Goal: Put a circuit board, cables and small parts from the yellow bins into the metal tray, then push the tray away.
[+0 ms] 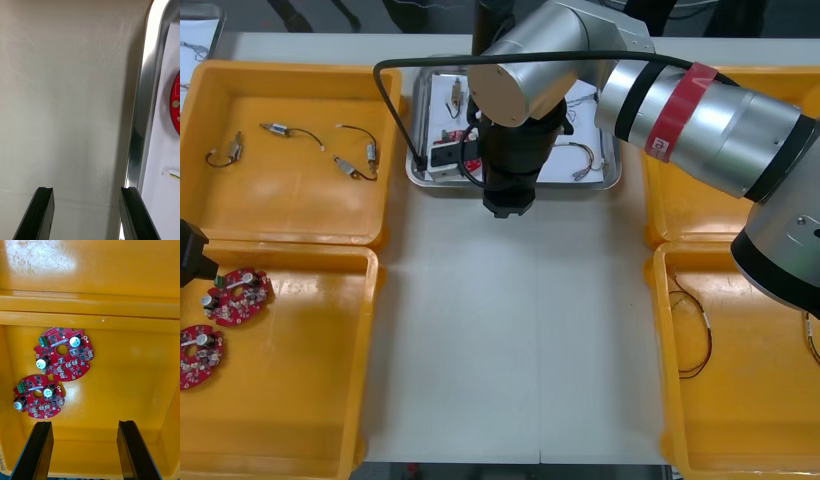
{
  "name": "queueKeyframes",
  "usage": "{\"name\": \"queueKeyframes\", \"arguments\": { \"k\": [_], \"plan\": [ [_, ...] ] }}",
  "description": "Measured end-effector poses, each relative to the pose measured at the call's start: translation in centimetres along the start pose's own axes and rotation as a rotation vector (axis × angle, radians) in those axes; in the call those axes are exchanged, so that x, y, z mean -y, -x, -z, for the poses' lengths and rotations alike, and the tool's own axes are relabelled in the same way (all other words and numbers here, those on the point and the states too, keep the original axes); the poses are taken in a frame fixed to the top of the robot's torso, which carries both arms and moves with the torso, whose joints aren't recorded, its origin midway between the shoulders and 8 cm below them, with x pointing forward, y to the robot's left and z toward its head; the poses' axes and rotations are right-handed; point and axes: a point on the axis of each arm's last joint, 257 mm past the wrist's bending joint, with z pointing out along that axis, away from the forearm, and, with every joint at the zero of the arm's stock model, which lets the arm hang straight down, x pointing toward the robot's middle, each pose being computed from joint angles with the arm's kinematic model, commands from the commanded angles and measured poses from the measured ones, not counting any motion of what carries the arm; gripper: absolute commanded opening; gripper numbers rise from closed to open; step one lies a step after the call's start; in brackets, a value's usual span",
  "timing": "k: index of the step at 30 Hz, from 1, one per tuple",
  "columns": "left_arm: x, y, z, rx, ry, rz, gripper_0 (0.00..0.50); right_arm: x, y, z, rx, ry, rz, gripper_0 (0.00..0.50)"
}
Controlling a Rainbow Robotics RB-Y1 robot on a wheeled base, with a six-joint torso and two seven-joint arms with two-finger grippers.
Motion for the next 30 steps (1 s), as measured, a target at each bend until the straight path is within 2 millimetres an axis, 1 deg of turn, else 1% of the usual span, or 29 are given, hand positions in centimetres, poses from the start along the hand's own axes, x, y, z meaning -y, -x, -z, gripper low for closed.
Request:
{"name": "queueKeyframes", "arguments": {
  "k": [3, 5, 8, 10, 15, 20, 26, 30],
  "plan": [
    [0.0, 0.0, 0.0, 0.000, 0.000, 0.000, 0.500, -0.3, 0.9, 1.8, 0.004, -0.038, 0.003, 0.500],
    [0.0, 0.0, 0.0, 0.000, 0.000, 0.000, 0.500, -0.5, 1.0, 3.0, -0.006, -0.066, 0.026, 0.500],
    [0.0, 0.0, 0.0, 0.000, 0.000, 0.000, 0.500, -0.8, 0.1, 4.4, -0.055, -0.091, 0.063, 0.500],
    [0.0, 0.0, 0.0, 0.000, 0.000, 0.000, 0.500, -1.2, -0.5, 5.2, -0.087, -0.090, 0.057, 0.500],
    [0.0, 0.0, 0.0, 0.000, 0.000, 0.000, 0.500, -2.6, -1.3, 6.6, -0.103, -0.094, -0.019, 0.500],
    [0.0, 0.0, 0.0, 0.000, 0.000, 0.000, 0.500, -4.4, -1.7, 7.8, -0.038, -0.091, -0.074, 0.500],
    [0.0, 0.0, 0.0, 0.000, 0.000, 0.000, 0.500, -6.4, -4.5, 8.7, -0.065, -0.070, -0.177, 0.500],
    [0.0, 0.0, 0.0, 0.000, 0.000, 0.000, 0.500, -6.5, -5.1, 9.8, -0.033, -0.117, -0.237, 0.500]
  ]
}}
